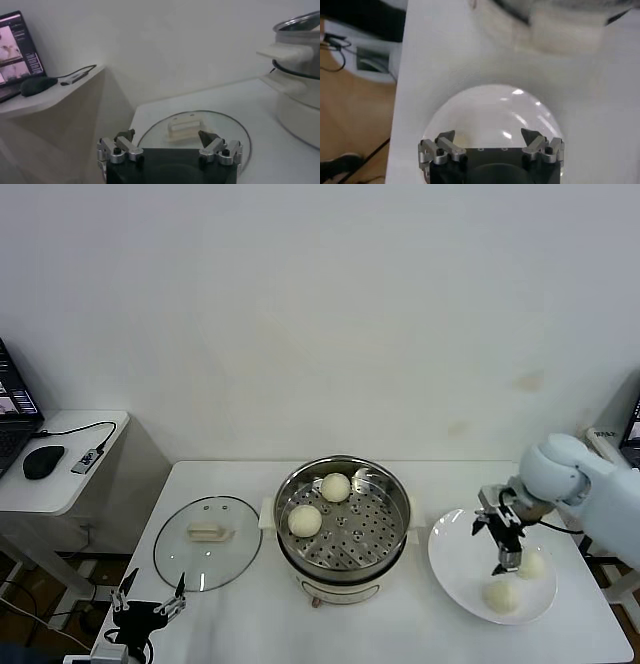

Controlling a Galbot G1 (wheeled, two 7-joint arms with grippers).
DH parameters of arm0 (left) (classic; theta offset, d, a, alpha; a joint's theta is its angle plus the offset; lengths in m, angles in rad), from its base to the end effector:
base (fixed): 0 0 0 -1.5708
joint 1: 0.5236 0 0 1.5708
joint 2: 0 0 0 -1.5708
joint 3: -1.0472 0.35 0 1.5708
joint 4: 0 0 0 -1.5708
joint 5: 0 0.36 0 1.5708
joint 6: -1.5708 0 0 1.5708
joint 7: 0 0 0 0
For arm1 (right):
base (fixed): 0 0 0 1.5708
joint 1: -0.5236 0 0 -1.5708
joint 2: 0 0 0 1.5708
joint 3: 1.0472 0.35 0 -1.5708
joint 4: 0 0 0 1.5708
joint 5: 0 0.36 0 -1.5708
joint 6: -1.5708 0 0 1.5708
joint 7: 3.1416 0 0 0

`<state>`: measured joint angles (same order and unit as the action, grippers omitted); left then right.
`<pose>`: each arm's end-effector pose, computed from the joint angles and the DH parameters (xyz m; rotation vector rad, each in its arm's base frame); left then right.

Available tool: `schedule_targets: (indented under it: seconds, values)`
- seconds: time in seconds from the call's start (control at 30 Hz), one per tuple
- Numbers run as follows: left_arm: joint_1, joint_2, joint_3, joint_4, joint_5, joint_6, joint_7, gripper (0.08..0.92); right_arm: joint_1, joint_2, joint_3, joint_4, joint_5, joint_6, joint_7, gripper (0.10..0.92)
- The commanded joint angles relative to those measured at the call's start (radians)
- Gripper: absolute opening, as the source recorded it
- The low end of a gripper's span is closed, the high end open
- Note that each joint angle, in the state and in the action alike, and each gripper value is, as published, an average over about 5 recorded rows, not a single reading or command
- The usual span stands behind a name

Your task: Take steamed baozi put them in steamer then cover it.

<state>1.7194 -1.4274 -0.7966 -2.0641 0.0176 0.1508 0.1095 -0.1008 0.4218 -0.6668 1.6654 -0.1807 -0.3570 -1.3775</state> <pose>0.1359 0.1103 -0.3196 0.0875 -2.7943 -0.3659 0.4291 -0.1521 -0.1452 1.3124 -1.1620 1.2951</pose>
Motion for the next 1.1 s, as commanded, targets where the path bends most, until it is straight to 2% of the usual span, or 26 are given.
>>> schedule_targets:
  seconds: [0.03,1.1]
  values:
    - [0.002,-0.001,0.004,0.01,0.004,-0.001,-0.001,0.823,-0.13,-0.024,0.06,-0.008,-0.052,0.014,0.007,0.823]
    - [-0.003,0.002,0.017,0.046,0.019,-0.007,-0.004,0.823,-0.33,0.047,0.21,-0.163,-0.087,0.019,0.067,0.823]
